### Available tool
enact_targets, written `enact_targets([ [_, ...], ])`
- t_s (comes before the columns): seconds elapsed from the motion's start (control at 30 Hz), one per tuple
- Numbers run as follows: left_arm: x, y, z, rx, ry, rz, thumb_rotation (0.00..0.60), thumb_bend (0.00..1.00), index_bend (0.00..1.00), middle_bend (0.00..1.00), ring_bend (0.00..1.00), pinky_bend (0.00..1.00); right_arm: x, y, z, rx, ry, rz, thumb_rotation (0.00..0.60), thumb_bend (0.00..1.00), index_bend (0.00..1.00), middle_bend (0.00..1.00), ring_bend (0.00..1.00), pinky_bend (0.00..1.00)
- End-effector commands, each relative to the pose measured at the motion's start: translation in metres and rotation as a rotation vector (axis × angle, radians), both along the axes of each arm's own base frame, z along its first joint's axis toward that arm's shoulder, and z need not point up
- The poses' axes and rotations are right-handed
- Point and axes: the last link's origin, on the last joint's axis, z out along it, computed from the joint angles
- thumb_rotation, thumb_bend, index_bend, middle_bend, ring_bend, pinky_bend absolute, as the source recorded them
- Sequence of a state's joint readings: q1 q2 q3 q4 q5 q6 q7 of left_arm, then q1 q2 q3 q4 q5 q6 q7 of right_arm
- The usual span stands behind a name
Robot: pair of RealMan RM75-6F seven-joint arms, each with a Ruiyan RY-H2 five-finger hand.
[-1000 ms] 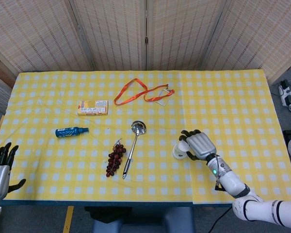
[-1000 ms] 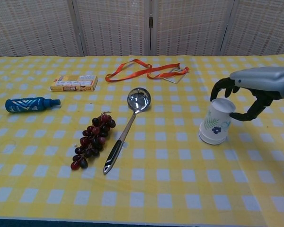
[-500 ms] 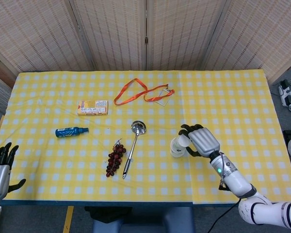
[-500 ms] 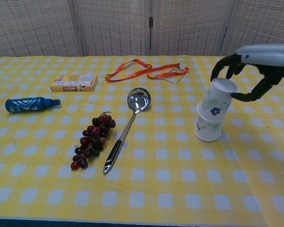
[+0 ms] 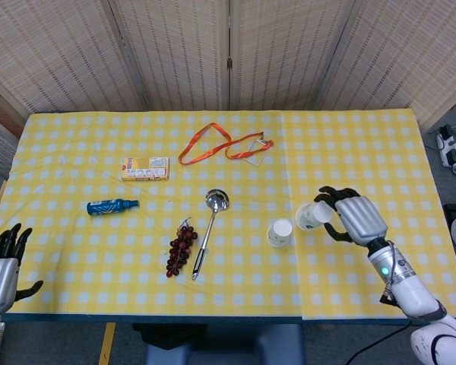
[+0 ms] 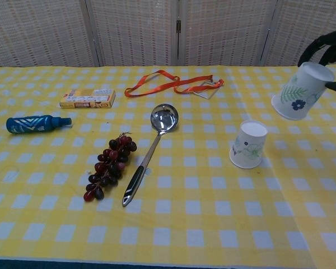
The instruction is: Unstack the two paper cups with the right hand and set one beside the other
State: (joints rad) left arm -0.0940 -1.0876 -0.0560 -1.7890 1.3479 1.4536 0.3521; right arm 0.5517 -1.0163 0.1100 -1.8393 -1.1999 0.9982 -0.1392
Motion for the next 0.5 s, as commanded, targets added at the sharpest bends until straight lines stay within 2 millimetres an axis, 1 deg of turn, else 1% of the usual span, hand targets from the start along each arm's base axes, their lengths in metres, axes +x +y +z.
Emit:
enact_targets([
  [0.03,0.002,0.001,-0.002,-0.006,-0.002,-0.005,0.6,0.19,0.01,0.0,0.01,0.0,-0.024,0.003,-0.015,0.049,0.024,-0.05,0.6,0.49,0.37,0.2,0.25,0.2],
  [0.13,0.005,0.002,-0.002,-0.009,-0.003,-0.015,0.6,0.19,0.01,0.0,0.01,0.0,-0.034,0.002,-0.03,0.079,0.04,-0.065,0.6,0.49,0.37,0.2,0.25,0.2],
  [0.27,0.005,0.002,-0.001,-0.007,-0.003,-0.016,0.6,0.19,0.01,0.0,0.01,0.0,-0.042,0.002,-0.048,0.103,0.051,-0.07,0.6,0.49,0.37,0.2,0.25,0.2],
  [0.37,0.005,0.001,-0.001,-0.006,-0.003,-0.012,0.6,0.19,0.01,0.0,0.01,0.0,-0.044,0.0,-0.056,0.112,0.043,-0.07,0.6,0.49,0.37,0.2,0.25,0.2],
  [0.5,0.004,-0.001,0.0,-0.007,-0.004,-0.006,0.6,0.19,0.01,0.0,0.01,0.0,-0.045,-0.003,-0.061,0.11,0.055,-0.058,0.6,0.49,0.37,0.2,0.25,0.2],
])
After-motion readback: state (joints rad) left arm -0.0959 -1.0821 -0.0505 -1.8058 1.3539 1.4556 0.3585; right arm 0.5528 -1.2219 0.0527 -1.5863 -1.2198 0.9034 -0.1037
